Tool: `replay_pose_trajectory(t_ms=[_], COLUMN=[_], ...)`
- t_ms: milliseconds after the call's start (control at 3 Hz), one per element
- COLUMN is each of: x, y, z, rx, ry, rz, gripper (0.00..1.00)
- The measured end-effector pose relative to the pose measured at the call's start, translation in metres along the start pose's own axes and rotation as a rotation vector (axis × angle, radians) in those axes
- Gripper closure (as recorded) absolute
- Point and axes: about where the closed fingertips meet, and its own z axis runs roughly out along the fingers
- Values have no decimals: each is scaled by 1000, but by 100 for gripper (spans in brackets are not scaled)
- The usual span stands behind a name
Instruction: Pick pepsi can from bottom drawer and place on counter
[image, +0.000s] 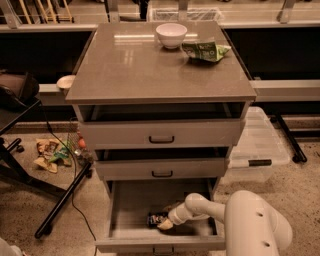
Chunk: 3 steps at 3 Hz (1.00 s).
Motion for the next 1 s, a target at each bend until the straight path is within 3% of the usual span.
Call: replay_pose_trajectory(t_ms=[333, 667, 1000], x=[1, -4, -16], y=[0, -5, 0], z=[-9, -49, -104], rx=[20, 86, 125], ry=[6, 2, -13], rz=[10, 14, 4], gripper=[73, 96, 100])
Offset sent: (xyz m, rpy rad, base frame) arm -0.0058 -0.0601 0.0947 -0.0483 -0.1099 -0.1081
